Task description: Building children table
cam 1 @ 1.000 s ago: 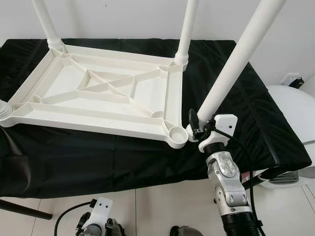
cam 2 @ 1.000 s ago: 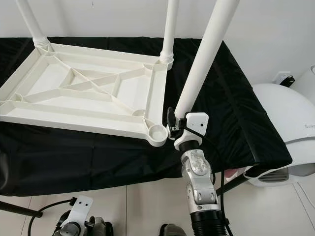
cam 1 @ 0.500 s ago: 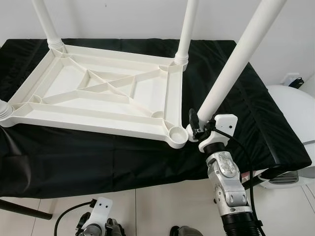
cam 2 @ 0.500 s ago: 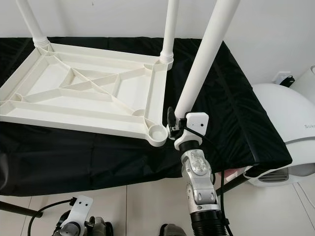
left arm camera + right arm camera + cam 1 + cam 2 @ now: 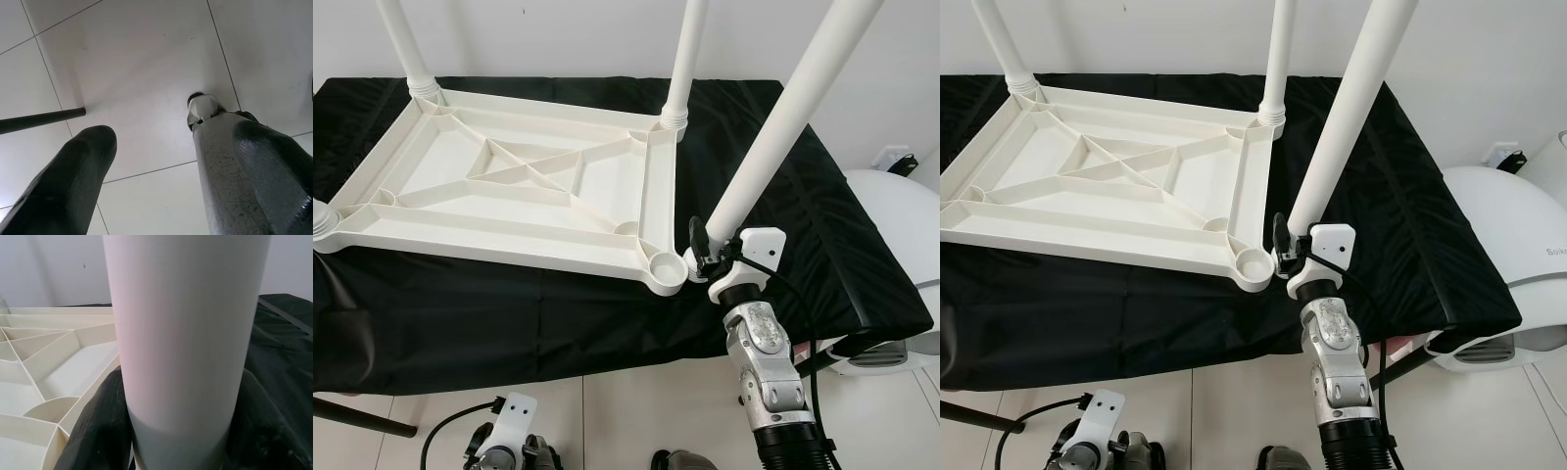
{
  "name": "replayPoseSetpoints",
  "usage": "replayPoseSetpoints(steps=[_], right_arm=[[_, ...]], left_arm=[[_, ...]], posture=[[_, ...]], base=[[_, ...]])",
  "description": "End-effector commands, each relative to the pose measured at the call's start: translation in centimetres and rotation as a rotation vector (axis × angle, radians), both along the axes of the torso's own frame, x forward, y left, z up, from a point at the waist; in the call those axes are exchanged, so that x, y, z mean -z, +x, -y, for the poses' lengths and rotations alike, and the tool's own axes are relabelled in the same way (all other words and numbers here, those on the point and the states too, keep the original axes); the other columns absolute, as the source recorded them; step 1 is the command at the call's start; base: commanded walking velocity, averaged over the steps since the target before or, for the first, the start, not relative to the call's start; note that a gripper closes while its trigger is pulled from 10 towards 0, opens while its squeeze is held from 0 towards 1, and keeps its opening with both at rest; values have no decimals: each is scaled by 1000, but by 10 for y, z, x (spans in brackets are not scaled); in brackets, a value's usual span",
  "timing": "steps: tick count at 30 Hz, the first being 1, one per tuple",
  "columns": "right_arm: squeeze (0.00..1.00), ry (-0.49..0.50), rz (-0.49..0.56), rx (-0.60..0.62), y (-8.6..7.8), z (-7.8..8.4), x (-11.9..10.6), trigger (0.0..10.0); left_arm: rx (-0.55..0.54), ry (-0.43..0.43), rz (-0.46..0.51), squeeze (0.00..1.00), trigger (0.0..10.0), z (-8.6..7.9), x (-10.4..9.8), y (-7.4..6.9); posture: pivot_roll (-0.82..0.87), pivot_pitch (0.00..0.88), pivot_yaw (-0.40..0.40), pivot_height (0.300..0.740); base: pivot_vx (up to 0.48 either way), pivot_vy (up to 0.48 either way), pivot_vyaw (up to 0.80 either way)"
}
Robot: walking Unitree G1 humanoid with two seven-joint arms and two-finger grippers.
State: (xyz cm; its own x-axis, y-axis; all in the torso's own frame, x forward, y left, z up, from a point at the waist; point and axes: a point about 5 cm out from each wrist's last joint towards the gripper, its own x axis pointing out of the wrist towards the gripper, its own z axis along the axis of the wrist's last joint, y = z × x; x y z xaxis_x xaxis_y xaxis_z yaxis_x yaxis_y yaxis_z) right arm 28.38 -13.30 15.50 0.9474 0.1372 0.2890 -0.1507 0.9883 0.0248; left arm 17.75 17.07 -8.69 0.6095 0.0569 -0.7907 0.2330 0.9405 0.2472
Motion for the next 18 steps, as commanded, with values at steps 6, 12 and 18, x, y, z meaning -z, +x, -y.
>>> replayPoseSetpoints(steps=[6, 12, 18], right_arm=[[0, 4, 8, 6, -1, 1, 0, 10000], [0, 3, 8, 6, -1, 1, 0, 10000], [0, 3, 8, 6, -1, 1, 0, 10000]], left_arm=[[30, -35, -95, 0, 10000, 1, 9, -19], [30, -37, -92, 0, 10000, 2, 9, -18], [30, -37, -92, 0, 10000, 2, 9, -18]], posture=[[45, 109, 9, 740], [45, 111, 8, 740], [45, 111, 8, 740]], base=[[0, 0, 0], [0, 0, 0], [0, 0, 0]])
